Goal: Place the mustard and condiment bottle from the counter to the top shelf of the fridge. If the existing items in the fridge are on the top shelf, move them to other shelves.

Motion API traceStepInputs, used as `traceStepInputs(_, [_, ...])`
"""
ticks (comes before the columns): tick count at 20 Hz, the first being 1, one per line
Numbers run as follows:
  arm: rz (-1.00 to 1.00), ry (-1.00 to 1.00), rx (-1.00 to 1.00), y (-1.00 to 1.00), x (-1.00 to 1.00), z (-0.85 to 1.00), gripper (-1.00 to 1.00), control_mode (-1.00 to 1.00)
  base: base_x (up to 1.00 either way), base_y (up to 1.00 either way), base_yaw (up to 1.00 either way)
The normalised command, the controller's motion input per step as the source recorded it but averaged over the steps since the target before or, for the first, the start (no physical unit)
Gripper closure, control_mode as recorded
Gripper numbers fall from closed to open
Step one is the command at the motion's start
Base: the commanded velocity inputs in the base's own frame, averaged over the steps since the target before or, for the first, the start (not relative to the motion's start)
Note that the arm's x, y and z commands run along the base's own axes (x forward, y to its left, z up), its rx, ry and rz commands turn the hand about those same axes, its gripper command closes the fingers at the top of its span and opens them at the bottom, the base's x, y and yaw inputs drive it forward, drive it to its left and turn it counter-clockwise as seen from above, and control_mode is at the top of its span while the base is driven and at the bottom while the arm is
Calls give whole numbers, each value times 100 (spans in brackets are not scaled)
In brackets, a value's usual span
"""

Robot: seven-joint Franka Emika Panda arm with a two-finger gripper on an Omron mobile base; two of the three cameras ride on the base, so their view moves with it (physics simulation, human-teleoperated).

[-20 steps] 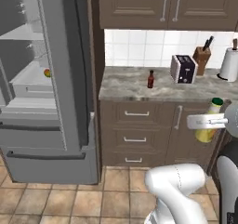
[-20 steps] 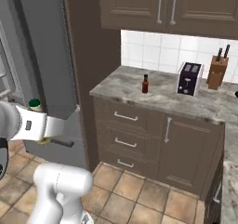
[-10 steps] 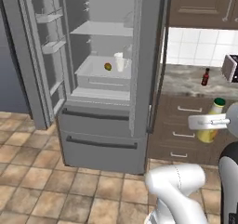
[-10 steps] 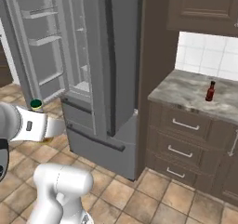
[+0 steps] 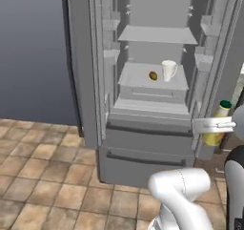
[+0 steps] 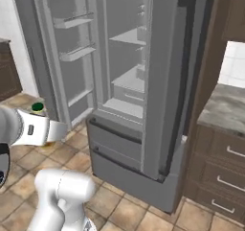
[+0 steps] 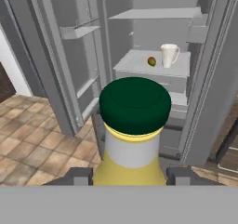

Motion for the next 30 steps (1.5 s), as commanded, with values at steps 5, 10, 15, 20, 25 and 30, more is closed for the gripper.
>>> traceStepInputs(5, [0,0,0,0,0,0,100,100,94,98,-35])
traceStepInputs(10, [0,0,0,0,0,0,100,100,85,65,-41])
traceStepInputs(15, [0,0,0,0,0,0,100,100,24,-36,-32])
traceStepInputs(20, [0,0,0,0,0,0,100,100,3,-28,-7])
traceStepInputs(25, [0,0,0,0,0,0,100,100,29,-6,-7])
traceStepInputs(30, [0,0,0,0,0,0,100,100,48,-13,-14])
